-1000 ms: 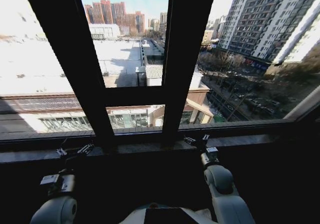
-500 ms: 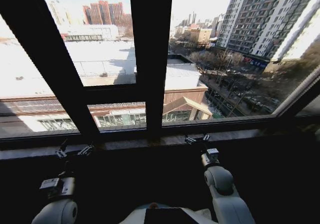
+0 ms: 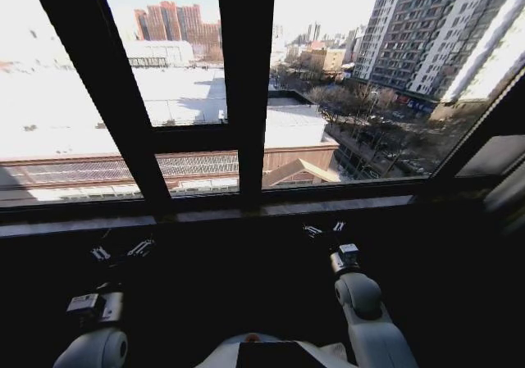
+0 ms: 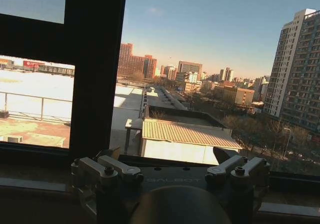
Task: Open the curtains by pulling them apart, changing their state from closed to fully open.
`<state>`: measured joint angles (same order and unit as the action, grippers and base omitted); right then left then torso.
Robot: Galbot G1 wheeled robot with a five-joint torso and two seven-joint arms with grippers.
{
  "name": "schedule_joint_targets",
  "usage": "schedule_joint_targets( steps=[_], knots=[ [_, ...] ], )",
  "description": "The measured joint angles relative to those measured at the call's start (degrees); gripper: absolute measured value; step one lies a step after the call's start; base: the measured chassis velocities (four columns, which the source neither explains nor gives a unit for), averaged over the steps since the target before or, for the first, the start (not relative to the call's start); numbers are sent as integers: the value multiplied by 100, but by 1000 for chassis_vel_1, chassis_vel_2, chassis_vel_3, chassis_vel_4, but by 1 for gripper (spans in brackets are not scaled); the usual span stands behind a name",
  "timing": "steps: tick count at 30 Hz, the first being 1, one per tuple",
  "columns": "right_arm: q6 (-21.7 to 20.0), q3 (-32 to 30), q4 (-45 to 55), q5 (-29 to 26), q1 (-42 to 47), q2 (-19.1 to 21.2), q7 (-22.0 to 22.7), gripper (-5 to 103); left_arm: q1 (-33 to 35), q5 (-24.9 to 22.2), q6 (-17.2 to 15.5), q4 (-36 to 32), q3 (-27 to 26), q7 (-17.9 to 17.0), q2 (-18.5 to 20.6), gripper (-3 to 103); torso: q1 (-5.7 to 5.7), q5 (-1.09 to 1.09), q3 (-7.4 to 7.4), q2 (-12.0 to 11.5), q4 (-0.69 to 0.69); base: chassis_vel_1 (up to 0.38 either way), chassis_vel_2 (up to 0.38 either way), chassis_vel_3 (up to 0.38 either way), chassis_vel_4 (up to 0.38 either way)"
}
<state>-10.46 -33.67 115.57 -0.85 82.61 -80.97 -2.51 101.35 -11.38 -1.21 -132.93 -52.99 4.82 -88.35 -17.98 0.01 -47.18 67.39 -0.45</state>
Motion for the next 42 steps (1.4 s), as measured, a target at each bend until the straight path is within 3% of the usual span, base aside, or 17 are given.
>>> schedule_joint_targets(
  steps=[19, 22, 25, 30, 33, 35, 42],
  knots=[
    [45, 32, -66, 58, -40, -82, -12, 100, -44, -42, 157, 181, -13, 26, 50, 100, -2, 1, -1, -1, 1, 287, -411, -285, 420],
    [211, 41, -126, 83, -42, -86, -28, 100, -54, -51, 248, 214, 7, 40, 50, 100, -2, 1, -1, -1, 1, 288, -426, -258, 426],
    [501, 32, -262, 381, -61, -95, -26, 100, -101, -142, 538, 332, 42, 136, 52, 100, 5, 4, 3, 4, 1, 210, -310, -199, 354],
    [513, 40, -267, 454, -65, -127, -89, 100, -162, -237, 578, 383, 77, 203, 72, 100, 4, -6, 1, 2, 0, 61, -67, -115, 194],
    [507, 36, -268, 460, -67, -132, -130, 100, -186, -244, 582, 401, 82, 254, 78, 100, 2, -2, 0, 0, -4, -26, -15, -40, -1],
    [473, 34, -264, 460, -54, -130, -269, 100, -222, -256, 587, 431, 91, 306, 85, 100, -6, 3, -3, -4, 2, -18, 27, 21, -21],
    [41, 137, -65, 277, -90, -51, -462, 100, -242, -524, 541, 456, 37, 557, 254, 100, -4, 0, -2, -4, 0, -31, 30, 42, -25]
  ],
)
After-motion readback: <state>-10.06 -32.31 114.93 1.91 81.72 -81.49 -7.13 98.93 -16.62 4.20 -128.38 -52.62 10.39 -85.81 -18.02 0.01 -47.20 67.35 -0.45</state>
